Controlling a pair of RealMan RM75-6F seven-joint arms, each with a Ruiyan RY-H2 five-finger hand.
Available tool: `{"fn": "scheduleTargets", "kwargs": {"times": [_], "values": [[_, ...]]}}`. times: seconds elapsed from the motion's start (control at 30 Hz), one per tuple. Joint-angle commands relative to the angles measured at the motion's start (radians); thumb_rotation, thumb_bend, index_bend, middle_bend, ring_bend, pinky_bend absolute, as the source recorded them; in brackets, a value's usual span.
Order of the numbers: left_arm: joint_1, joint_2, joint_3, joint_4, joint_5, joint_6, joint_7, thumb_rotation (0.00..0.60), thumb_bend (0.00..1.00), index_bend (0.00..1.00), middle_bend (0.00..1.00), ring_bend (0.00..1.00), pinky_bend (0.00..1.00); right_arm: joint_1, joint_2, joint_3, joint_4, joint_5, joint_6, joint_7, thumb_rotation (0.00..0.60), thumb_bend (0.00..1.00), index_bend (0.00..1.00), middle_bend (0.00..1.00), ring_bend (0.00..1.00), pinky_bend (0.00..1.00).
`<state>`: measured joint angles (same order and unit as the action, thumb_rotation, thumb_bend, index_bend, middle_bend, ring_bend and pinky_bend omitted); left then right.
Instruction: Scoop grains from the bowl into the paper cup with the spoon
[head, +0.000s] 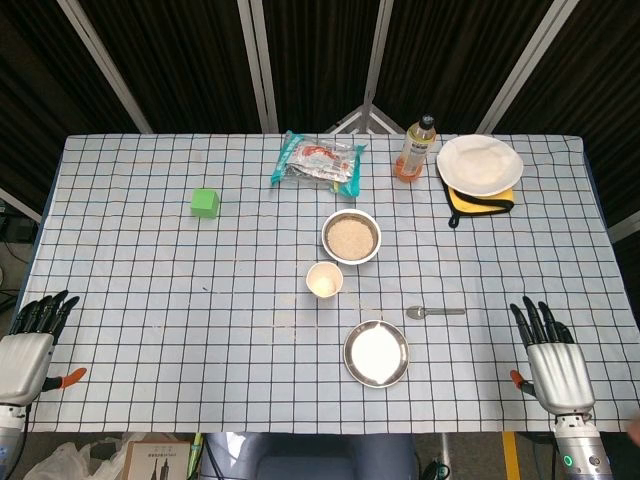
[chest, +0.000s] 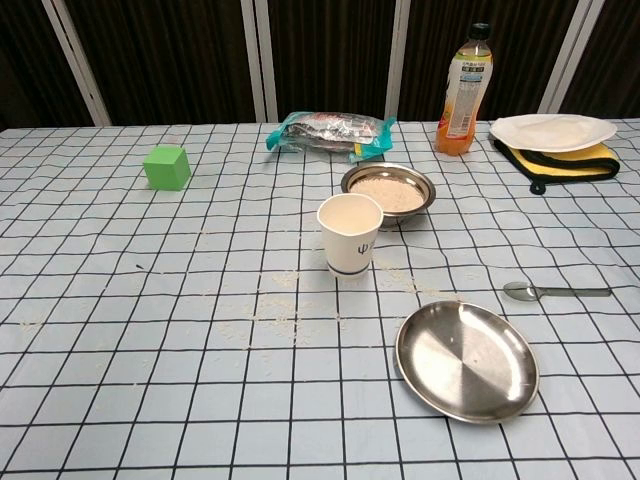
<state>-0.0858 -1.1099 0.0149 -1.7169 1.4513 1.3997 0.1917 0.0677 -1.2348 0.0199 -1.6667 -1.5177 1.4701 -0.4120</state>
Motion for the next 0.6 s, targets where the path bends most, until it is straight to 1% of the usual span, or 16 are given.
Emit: {"fn": "scheduleTargets", "kwargs": {"times": [0.03, 0.1, 0.17, 0.2, 0.23, 0.3, 0.33, 0.37, 0.4, 0.43, 0.47, 0.5, 0.53, 0.57, 0.6], "values": [[0.000, 0.000, 0.000, 0.000, 0.000, 0.000, 0.000, 0.600, 0.00, 0.00, 0.00, 0.00, 0.00, 0.000, 0.000, 0.000, 0.000, 0.000, 0.000, 0.001, 0.600, 0.21, 0.00, 0.00, 0.00, 0.25], [0.000, 0.000, 0.000, 0.001, 0.000, 0.001, -0.001, 0.600, 0.00, 0.00, 0.00, 0.00, 0.00, 0.000, 0.000, 0.000, -0.001, -0.002, 0.001, 0.002, 0.600, 0.21, 0.00, 0.00, 0.00, 0.25], [0.000, 0.000, 0.000, 0.000, -0.001, 0.000, -0.001, 0.600, 0.00, 0.00, 0.00, 0.00, 0.00, 0.000, -0.001, 0.001, -0.001, -0.006, 0.004, 0.006, 0.600, 0.21, 0.00, 0.00, 0.00, 0.30], [0.001, 0.001, 0.000, -0.001, 0.000, 0.001, -0.002, 0.600, 0.00, 0.00, 0.00, 0.00, 0.00, 0.000, -0.002, 0.002, -0.001, -0.010, 0.008, 0.008, 0.600, 0.21, 0.00, 0.00, 0.02, 0.35], [0.001, 0.001, 0.001, -0.002, 0.002, 0.002, -0.003, 0.600, 0.00, 0.00, 0.00, 0.00, 0.00, 0.000, -0.003, 0.003, 0.000, -0.014, 0.013, 0.012, 0.600, 0.21, 0.00, 0.00, 0.07, 0.41], [0.002, 0.002, 0.002, -0.002, 0.005, 0.004, -0.003, 0.600, 0.00, 0.00, 0.00, 0.00, 0.00, 0.001, -0.010, 0.010, 0.002, -0.026, 0.028, 0.027, 0.600, 0.21, 0.00, 0.06, 0.19, 0.54], [0.002, 0.002, 0.002, -0.001, 0.005, 0.004, -0.003, 0.600, 0.00, 0.00, 0.00, 0.00, 0.00, 0.002, -0.015, 0.015, 0.003, -0.030, 0.034, 0.037, 0.600, 0.21, 0.00, 0.14, 0.29, 0.63], [0.002, 0.002, 0.002, -0.001, 0.004, 0.002, -0.004, 0.600, 0.00, 0.00, 0.00, 0.00, 0.00, 0.005, -0.021, 0.023, 0.003, -0.033, 0.041, 0.050, 0.600, 0.21, 0.00, 0.25, 0.42, 0.72], [0.001, 0.002, 0.001, -0.001, 0.003, 0.001, -0.005, 0.600, 0.00, 0.00, 0.00, 0.00, 0.00, 0.009, -0.028, 0.031, 0.006, -0.033, 0.044, 0.062, 0.600, 0.21, 0.00, 0.32, 0.49, 0.78], [0.000, 0.002, 0.000, -0.001, 0.001, 0.000, -0.007, 0.600, 0.00, 0.00, 0.00, 0.00, 0.00, 0.014, -0.034, 0.039, 0.008, -0.029, 0.043, 0.073, 0.600, 0.21, 0.00, 0.44, 0.61, 0.86], [-0.001, 0.002, 0.000, 0.000, 0.001, -0.002, -0.008, 0.600, 0.00, 0.00, 0.00, 0.00, 0.00, 0.021, -0.041, 0.049, 0.010, -0.021, 0.037, 0.084, 0.600, 0.21, 0.00, 0.51, 0.67, 0.91], [-0.002, 0.003, 0.000, 0.000, 0.001, -0.004, -0.009, 0.600, 0.00, 0.00, 0.00, 0.00, 0.00, 0.028, -0.048, 0.058, 0.011, -0.006, 0.025, 0.095, 0.600, 0.21, 0.00, 0.61, 0.76, 0.96], [-0.002, 0.003, 0.000, 0.000, 0.001, -0.006, -0.010, 0.600, 0.00, 0.00, 0.00, 0.00, 0.00, 0.036, -0.053, 0.066, 0.012, 0.012, 0.008, 0.101, 0.600, 0.21, 0.03, 0.70, 0.84, 0.99], [-0.003, 0.004, 0.000, 0.000, 0.001, -0.007, -0.012, 0.600, 0.00, 0.00, 0.00, 0.00, 0.00, 0.046, -0.057, 0.074, 0.013, 0.030, -0.011, 0.101, 0.600, 0.21, 0.07, 0.76, 0.88, 1.00], [-0.004, 0.004, 0.001, 0.000, 0.002, -0.008, -0.013, 0.600, 0.00, 0.00, 0.00, 0.00, 0.00, 0.056, -0.060, 0.082, 0.012, 0.051, -0.033, 0.096, 0.600, 0.22, 0.11, 0.79, 0.91, 1.00]]}}
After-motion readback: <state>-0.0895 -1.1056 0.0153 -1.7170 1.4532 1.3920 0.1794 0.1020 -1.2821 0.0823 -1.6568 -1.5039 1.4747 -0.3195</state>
